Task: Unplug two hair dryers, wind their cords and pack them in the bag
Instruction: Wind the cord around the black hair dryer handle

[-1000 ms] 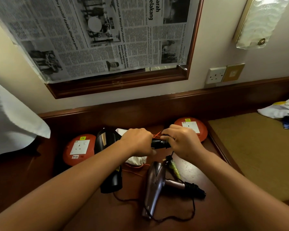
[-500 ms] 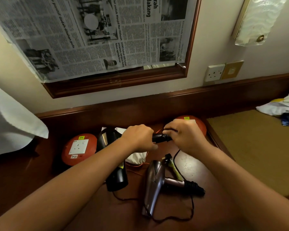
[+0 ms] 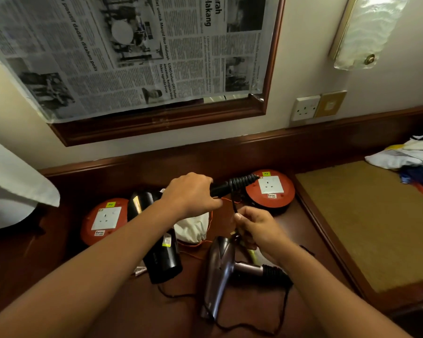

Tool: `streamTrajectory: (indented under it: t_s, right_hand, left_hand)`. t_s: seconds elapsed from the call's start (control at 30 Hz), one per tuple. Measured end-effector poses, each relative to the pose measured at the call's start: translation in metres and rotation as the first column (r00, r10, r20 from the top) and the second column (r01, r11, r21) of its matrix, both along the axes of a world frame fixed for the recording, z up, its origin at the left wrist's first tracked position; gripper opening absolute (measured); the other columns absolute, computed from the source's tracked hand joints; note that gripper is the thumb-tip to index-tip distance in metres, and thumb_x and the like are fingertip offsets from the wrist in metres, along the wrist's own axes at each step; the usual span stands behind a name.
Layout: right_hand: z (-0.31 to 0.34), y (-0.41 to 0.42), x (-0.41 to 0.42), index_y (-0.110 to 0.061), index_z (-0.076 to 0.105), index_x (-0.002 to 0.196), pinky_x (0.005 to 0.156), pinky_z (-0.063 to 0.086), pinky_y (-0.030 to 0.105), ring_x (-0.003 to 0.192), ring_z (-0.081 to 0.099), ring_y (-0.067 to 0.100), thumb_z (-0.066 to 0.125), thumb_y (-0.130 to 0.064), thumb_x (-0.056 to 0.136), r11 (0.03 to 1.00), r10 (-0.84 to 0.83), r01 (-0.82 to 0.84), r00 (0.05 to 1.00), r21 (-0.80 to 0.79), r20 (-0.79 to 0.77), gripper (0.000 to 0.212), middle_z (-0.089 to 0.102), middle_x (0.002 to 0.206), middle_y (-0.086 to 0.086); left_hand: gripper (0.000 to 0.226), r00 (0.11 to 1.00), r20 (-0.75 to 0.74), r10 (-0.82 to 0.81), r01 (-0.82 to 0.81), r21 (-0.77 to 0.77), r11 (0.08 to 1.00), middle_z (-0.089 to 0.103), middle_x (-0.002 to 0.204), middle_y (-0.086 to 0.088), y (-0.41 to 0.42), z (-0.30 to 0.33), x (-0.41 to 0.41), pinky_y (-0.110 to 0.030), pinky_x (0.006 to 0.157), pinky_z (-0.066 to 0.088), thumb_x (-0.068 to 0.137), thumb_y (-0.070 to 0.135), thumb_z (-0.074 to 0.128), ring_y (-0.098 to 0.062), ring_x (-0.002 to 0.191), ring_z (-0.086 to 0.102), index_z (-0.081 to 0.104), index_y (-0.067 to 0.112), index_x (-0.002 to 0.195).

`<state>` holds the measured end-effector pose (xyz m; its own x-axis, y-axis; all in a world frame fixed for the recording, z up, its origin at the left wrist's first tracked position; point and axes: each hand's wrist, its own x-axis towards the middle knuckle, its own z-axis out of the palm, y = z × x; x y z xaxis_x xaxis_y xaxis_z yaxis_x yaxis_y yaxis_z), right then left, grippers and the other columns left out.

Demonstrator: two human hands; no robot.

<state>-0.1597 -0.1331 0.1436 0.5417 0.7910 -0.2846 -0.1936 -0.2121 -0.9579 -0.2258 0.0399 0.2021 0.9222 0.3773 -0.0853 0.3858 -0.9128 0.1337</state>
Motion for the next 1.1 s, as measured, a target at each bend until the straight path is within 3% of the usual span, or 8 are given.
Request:
streamTrajectory:
  t_s: [0.23,0.33,0.4,0.5,0.6,0.73,0.93,1.1]
  right_hand:
    - [0.009,0.007,0.047,-0.011,0.071,0.099,0.042,0.020,0.023,0.043,0.025,0.009,0.049,-0.033,0.096,0.983,0.181,-0.180,0.983,-0.023,0.032,0.031,0.030,0.052,-0.004]
    - [0.018,0.014,0.062,-0.014,0.071,0.091,0.045,0.025,0.023,0.050,0.030,0.012,0.050,-0.016,0.096,0.981,0.193,-0.193,0.981,-0.023,0.015,0.022,0.035,0.057,-0.002]
    - [0.028,0.017,0.068,-0.008,0.068,0.093,0.046,0.032,0.021,0.051,0.041,0.010,0.050,0.003,0.091,0.982,0.186,-0.177,0.969,-0.069,0.160,0.021,0.049,0.057,-0.002]
    - [0.048,0.024,0.077,-0.006,0.072,0.094,0.051,0.044,0.016,0.058,0.059,0.004,0.058,0.007,0.085,0.971,0.234,-0.174,0.825,-0.162,0.514,0.021,0.065,0.066,-0.004]
    - [0.067,0.034,0.085,-0.020,0.075,0.078,0.064,0.054,0.024,0.069,0.065,0.007,0.076,-0.028,0.076,0.974,0.198,-0.072,0.732,-0.214,0.652,0.009,0.071,0.073,-0.001]
    - [0.088,0.040,0.083,-0.021,0.077,0.088,0.072,0.052,0.023,0.080,0.064,0.009,0.074,-0.033,0.079,0.960,0.275,-0.086,0.473,-0.266,0.837,0.015,0.072,0.083,-0.007]
    - [0.093,0.033,0.062,-0.019,0.073,0.100,0.071,0.049,0.032,0.079,0.056,0.016,0.061,-0.031,0.090,0.964,0.261,-0.106,0.169,-0.246,0.950,0.020,0.059,0.083,-0.006]
    - [0.077,0.021,0.033,-0.015,0.069,0.098,0.063,0.044,0.030,0.076,0.056,0.019,0.051,-0.031,0.096,0.949,0.315,-0.081,0.146,-0.306,0.938,0.025,0.060,0.086,0.000]
  left_hand:
    - [0.027,0.996,0.080,-0.044,0.051,-0.090,0.995,0.054,0.069,0.008,-0.007,0.017,-0.011,-0.029,0.058,0.045,0.079,0.053,0.061,-0.013,0.064,0.055,0.052,0.028,0.080]
    - [0.024,0.995,0.078,-0.066,0.073,-0.083,0.994,0.053,0.067,0.009,-0.006,0.023,-0.016,-0.027,0.054,0.039,0.080,0.051,0.061,-0.009,0.060,0.052,0.051,0.030,0.078]
    - [0.022,0.994,0.050,-0.097,0.099,-0.055,0.994,0.052,0.067,0.010,-0.009,0.024,-0.018,-0.028,0.056,0.040,0.080,0.049,0.061,-0.010,0.060,0.051,0.051,0.029,0.081]
    - [0.021,0.993,0.027,-0.119,0.120,-0.040,0.992,0.051,0.069,0.011,-0.012,0.024,-0.020,-0.027,0.058,0.041,0.080,0.048,0.061,-0.007,0.060,0.049,0.051,0.029,0.086]
    - [0.024,0.987,-0.002,-0.158,0.158,0.034,0.987,0.050,0.069,0.011,-0.016,0.024,-0.019,-0.026,0.060,0.040,0.081,0.049,0.060,-0.006,0.058,0.045,0.053,0.027,0.089]
    - [0.025,0.986,-0.053,-0.160,0.165,0.102,0.981,0.051,0.071,0.008,-0.016,0.022,-0.017,-0.027,0.059,0.040,0.081,0.049,0.059,-0.011,0.061,0.048,0.051,0.026,0.089]
    - [0.027,0.990,-0.117,-0.084,0.096,0.104,0.990,0.056,0.080,0.003,-0.012,0.007,-0.010,-0.030,0.060,0.042,0.079,0.049,0.060,-0.018,0.070,0.055,0.055,0.025,0.088]
    - [0.028,0.989,-0.148,-0.007,0.017,0.071,0.997,0.053,0.076,0.004,-0.005,0.000,-0.004,-0.031,0.058,0.040,0.079,0.051,0.059,-0.017,0.067,0.053,0.050,0.025,0.083]
